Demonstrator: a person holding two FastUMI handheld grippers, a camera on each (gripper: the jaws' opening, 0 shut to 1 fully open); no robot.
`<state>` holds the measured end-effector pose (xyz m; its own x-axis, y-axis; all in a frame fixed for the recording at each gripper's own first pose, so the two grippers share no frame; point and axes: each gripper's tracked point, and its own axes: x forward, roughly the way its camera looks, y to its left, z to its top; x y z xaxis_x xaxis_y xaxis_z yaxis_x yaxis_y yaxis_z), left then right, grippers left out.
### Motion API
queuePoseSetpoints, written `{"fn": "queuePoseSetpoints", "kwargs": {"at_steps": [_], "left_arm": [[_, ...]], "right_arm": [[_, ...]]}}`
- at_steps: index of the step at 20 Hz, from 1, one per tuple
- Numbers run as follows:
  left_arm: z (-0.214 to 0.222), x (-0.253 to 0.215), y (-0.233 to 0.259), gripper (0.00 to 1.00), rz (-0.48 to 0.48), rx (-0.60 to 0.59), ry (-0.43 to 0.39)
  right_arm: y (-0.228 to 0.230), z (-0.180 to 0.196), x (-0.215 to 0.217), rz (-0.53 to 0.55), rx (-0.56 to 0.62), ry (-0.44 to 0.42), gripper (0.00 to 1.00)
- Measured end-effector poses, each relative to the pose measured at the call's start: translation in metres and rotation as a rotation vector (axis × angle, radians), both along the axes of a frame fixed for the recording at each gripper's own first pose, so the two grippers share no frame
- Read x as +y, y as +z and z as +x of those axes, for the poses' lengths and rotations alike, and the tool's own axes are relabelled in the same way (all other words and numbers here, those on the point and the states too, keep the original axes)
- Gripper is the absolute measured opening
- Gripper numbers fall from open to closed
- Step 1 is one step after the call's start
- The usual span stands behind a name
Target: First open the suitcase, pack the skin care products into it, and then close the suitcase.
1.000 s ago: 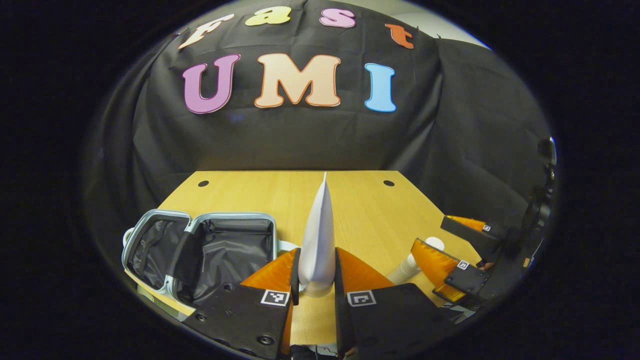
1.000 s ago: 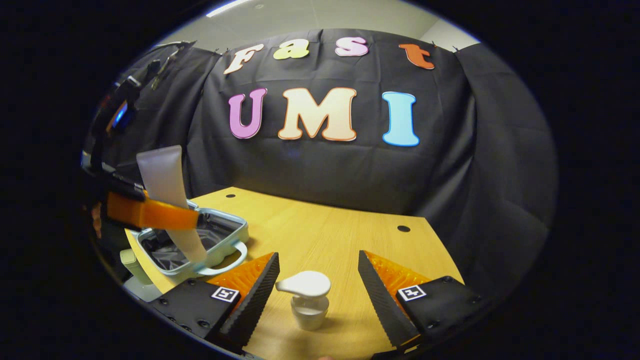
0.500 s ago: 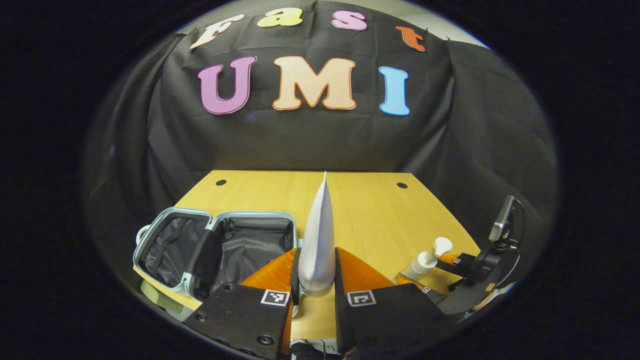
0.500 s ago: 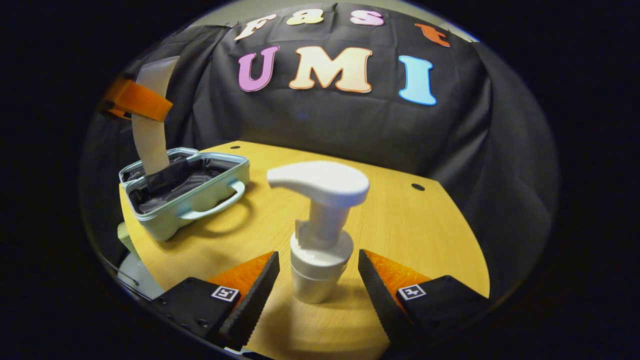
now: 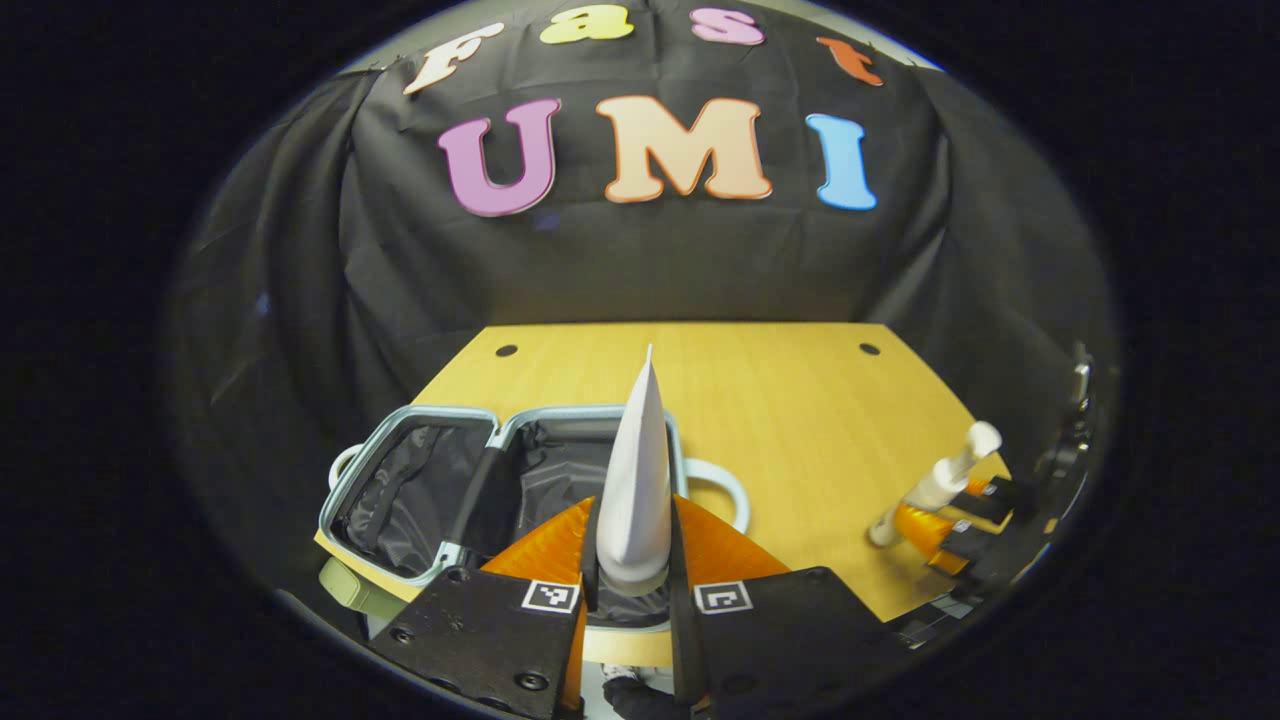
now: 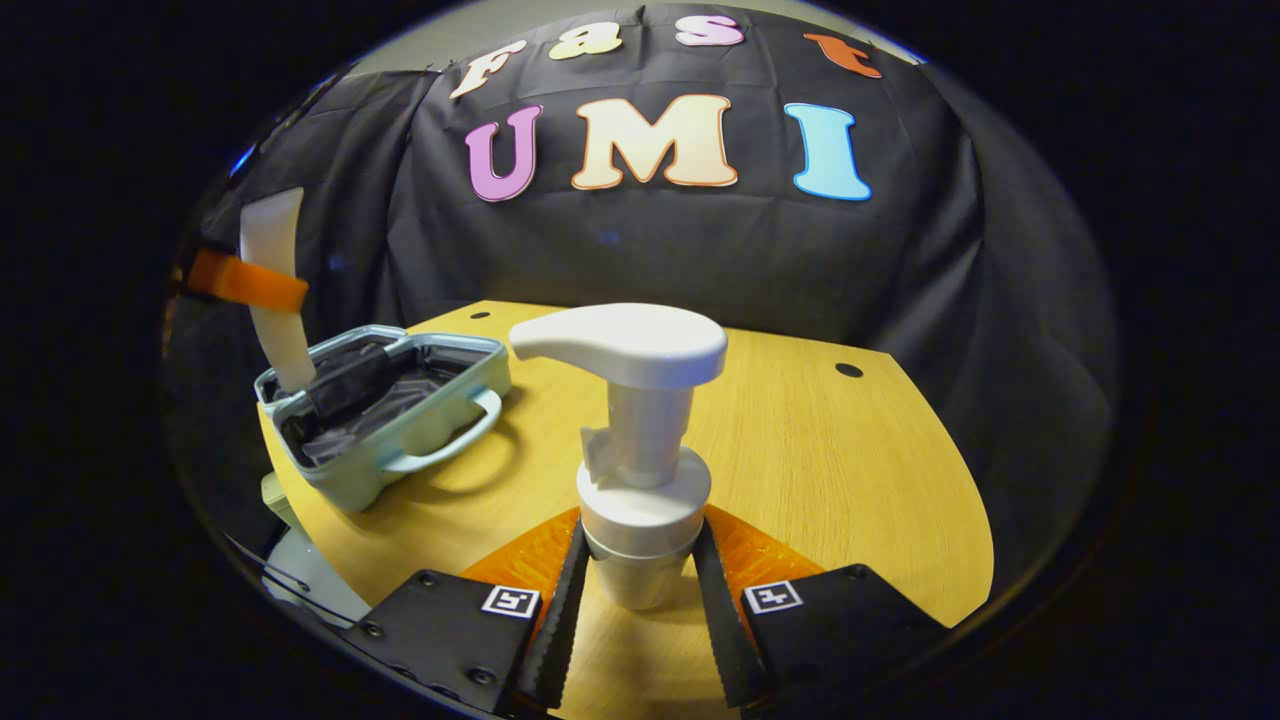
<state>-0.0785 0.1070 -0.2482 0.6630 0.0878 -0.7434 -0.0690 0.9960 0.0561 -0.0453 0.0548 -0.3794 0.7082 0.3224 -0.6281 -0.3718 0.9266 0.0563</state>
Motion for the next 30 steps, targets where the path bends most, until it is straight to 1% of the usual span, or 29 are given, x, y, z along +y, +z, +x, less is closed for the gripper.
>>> {"fn": "queuePoseSetpoints", "kwargs": {"at_steps": [1, 4, 6, 7, 8, 9, 13, 15, 17, 18, 19, 21, 22, 23, 24, 25, 27, 30], "left_arm": [[-0.001, 0.013, -0.012, 0.27, 0.007, 0.036, 0.002], [-0.007, 0.05, -0.048, 0.28, 0.031, 0.156, 0.015], [-0.012, 0.065, -0.072, 0.28, 0.009, 0.235, 0.025], [-0.015, 0.07, -0.082, 0.3, -0.007, 0.281, 0.024], [-0.018, 0.075, -0.093, 0.28, -0.014, 0.321, 0.016], [-0.019, 0.079, -0.101, 0.28, -0.012, 0.354, 0.008], [-0.012, 0.083, -0.13, 0.28, -0.043, 0.411, -0.027], [0.002, 0.086, -0.136, 0.29, -0.046, 0.376, -0.035], [0.007, 0.087, -0.141, 0.36, -0.075, 0.358, -0.022], [0.006, 0.086, -0.145, 0.4, -0.092, 0.354, -0.019], [0.008, 0.088, -0.147, 0.48, -0.103, 0.344, -0.019], [0.011, 0.095, -0.136, 0.74, -0.116, 0.286, -0.011], [0.021, 0.107, -0.122, 0.87, -0.102, 0.197, 0.007], [0.031, 0.116, -0.109, 0.87, -0.106, 0.138, 0.008], [0.03, 0.127, -0.1, 0.84, -0.105, 0.122, 0.013], [0.03, 0.14, -0.094, 0.84, -0.11, 0.107, 0.021], [0.021, 0.172, -0.084, 0.85, -0.116, 0.095, 0.054], [0.013, 0.231, -0.074, 0.85, -0.105, 0.079, 0.125]], "right_arm": [[0.013, 0.002, 0.005, 0.012, -0.015, 0.0, 0.59], [0.052, 0.012, 0.019, 0.046, -0.072, -0.03, 0.59], [0.067, 0.014, 0.03, 0.057, -0.083, -0.055, 0.59], [0.073, 0.014, 0.035, 0.059, -0.081, -0.068, 0.59], [0.081, 0.012, 0.041, 0.07, -0.081, -0.08, 0.59], [0.09, 0.012, 0.048, 0.08, -0.085, -0.09, 0.6], [0.106, 0.008, 0.087, 0.09, -0.076, -0.077, 0.59], [0.113, 0.009, 0.109, 0.092, -0.075, -0.054, 0.59], [0.119, 0.015, 0.133, 0.111, -0.074, -0.035, 0.58], [0.119, 0.017, 0.146, 0.131, -0.061, -0.027, 0.59], [0.115, 0.018, 0.161, 0.148, -0.039, -0.019, 0.58], [0.107, 0.019, 0.19, 0.174, 0.005, -0.005, 0.59], [0.101, 0.019, 0.204, 0.178, 0.029, 0.007, 0.59], [0.095, 0.019, 0.219, 0.176, 0.046, 0.017, 0.59], [0.088, 0.018, 0.233, 0.17, 0.063, 0.029, 0.58], [0.079, 0.015, 0.248, 0.166, 0.081, 0.039, 0.59], [0.06, 0.009, 0.276, 0.169, 0.125, 0.052, 0.59], [0.02, -0.002, 0.307, 0.141, 0.224, 0.025, 0.59]]}}
